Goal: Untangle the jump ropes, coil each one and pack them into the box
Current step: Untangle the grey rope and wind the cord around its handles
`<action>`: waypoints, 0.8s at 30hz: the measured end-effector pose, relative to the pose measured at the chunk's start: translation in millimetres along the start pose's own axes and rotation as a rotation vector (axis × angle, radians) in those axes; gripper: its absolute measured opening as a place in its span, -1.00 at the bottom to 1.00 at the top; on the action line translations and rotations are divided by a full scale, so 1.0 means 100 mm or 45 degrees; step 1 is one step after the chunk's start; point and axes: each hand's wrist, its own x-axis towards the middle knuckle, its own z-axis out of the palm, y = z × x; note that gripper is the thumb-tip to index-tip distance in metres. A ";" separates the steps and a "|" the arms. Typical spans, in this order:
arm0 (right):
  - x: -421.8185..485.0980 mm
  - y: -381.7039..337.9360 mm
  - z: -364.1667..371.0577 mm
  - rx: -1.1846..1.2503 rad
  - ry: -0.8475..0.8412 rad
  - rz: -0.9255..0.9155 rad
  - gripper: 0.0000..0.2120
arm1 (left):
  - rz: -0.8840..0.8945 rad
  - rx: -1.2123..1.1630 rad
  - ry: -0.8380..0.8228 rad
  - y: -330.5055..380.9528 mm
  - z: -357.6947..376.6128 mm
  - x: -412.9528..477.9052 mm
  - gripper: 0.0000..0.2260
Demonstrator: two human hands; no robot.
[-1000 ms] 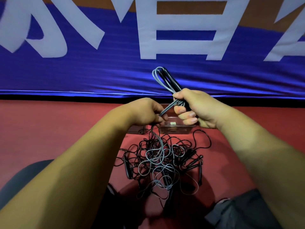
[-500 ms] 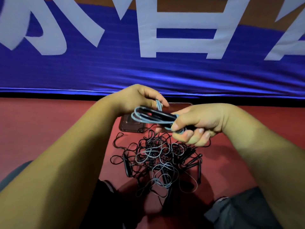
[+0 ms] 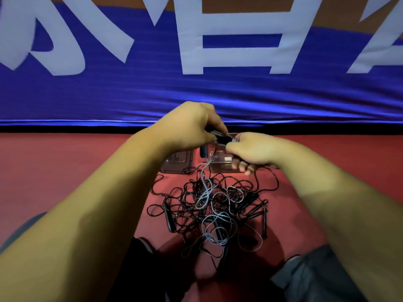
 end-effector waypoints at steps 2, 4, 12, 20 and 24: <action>0.06 0.02 -0.03 -0.023 0.192 -0.043 -0.66 | 0.008 0.099 -0.002 0.02 0.03 0.01 -0.77; 0.11 0.04 -0.05 0.066 0.320 -0.062 -0.69 | -0.049 0.187 -0.011 0.04 0.07 0.02 -0.80; 0.13 -0.09 -0.01 0.888 0.087 0.075 -0.83 | -0.405 0.421 -0.118 -0.03 0.34 0.04 -0.81; 0.08 -0.14 -0.07 1.257 0.031 -0.005 -0.88 | -0.457 -0.846 -0.255 0.02 0.37 -0.02 -0.86; -0.02 -0.15 -0.18 1.267 -0.126 -0.058 -0.87 | -0.490 -0.814 -0.227 -0.07 0.33 0.00 -0.86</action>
